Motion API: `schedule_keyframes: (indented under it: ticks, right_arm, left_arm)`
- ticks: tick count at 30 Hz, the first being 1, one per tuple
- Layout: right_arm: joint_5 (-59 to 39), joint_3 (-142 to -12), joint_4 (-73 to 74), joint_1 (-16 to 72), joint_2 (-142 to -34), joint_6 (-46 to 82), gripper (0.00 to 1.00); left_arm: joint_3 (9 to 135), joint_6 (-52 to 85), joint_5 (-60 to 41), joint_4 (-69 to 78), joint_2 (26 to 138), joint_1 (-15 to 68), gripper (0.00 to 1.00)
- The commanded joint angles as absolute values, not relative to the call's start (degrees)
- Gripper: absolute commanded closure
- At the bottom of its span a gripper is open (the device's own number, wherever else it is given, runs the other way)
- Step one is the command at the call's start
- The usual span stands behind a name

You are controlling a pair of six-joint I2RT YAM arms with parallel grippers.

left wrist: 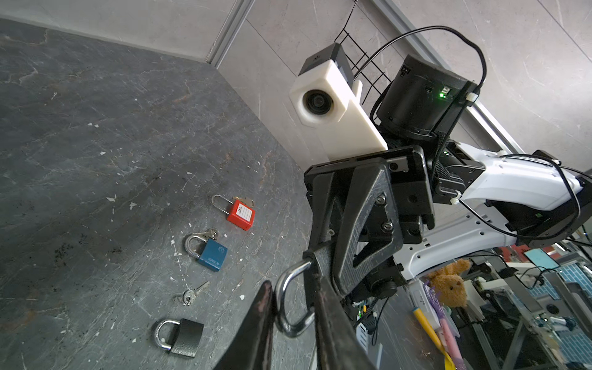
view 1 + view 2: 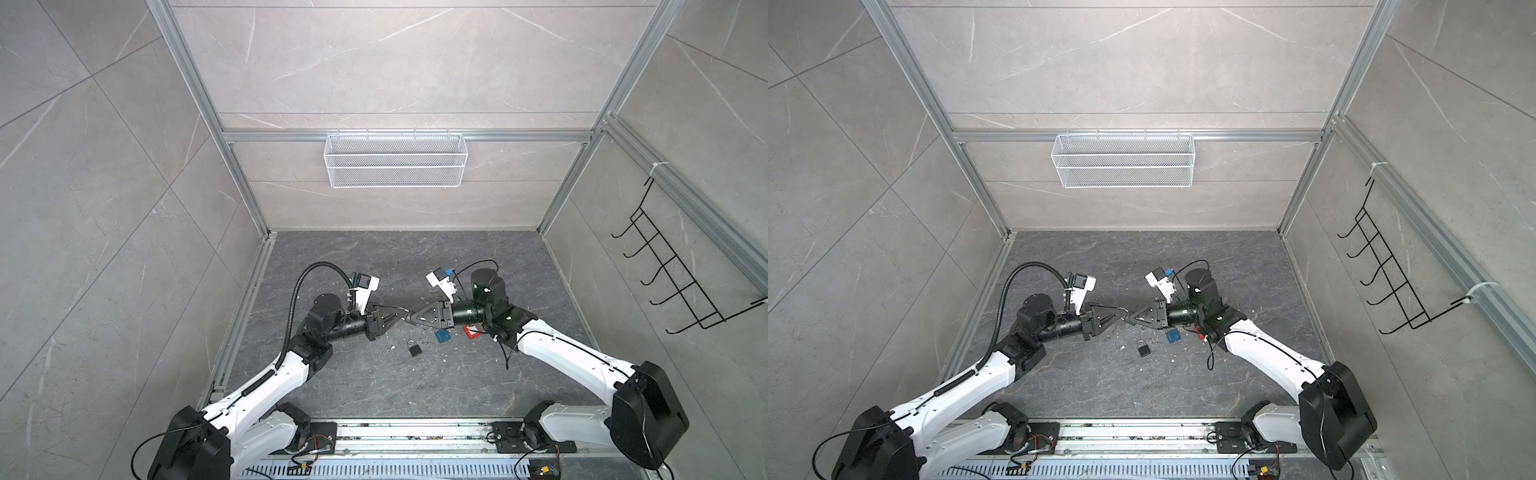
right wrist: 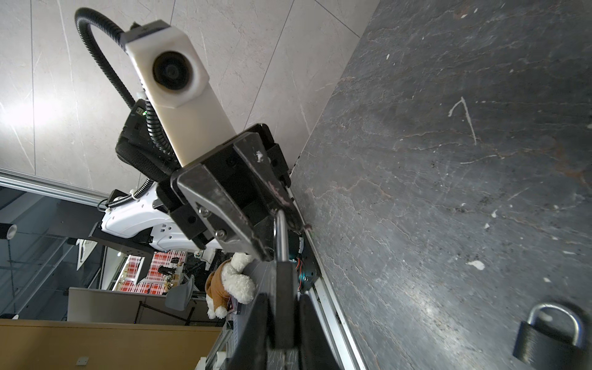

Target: Lock with the key

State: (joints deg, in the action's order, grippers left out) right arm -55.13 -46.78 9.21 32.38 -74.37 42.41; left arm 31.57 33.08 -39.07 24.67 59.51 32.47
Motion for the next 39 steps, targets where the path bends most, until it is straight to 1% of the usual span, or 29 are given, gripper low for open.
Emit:
schedule_keyframes:
  ticks: [1,2,4,5,11,15,18,21,26,39]
  right_arm:
    - [-55.84,-46.32,10.03,32.18,-74.36,41.06,1.00]
    - [-55.87,-46.30,10.02,32.18,-74.28,40.89,1.00]
    - [-56.00,-46.30,9.89,32.08,-74.18,40.55,1.00]
    - [-55.88,-46.35,9.64,32.14,-74.10,40.28,1.00]
    - [-55.28,-46.80,7.72,32.00,-73.34,37.98,1.00]
    - [-52.82,-47.55,1.93,32.02,-71.32,31.85,1.00]
    - [-52.34,-47.57,0.35,32.05,-70.49,29.81,1.00]
    - [-53.20,-47.26,1.75,31.98,-70.17,30.16,1.00]
    - [-55.80,-45.85,8.88,31.90,-69.75,34.41,1.00]
    - [-55.72,-46.14,9.76,31.92,-68.88,34.55,1.00]
  left_arm:
    - [32.52,32.84,-39.13,25.53,59.50,32.35,0.79]
    - [32.48,32.98,-38.90,25.58,59.52,32.37,0.82]
    - [32.35,33.58,-38.45,25.70,59.58,32.34,0.96]
    - [32.34,34.02,-38.48,25.80,59.60,32.38,1.00]
    - [32.26,35.65,-39.62,27.06,59.90,32.41,1.00]
    - [32.16,37.10,-41.25,28.47,59.59,32.37,1.00]
    - [32.08,37.36,-41.83,28.85,59.12,32.32,1.00]
    - [31.74,38.10,-43.11,30.78,58.91,32.51,1.00]
    - [31.29,39.77,-44.98,33.38,58.84,32.61,1.00]
    - [32.27,38.52,-48.00,33.94,59.50,35.43,1.00]
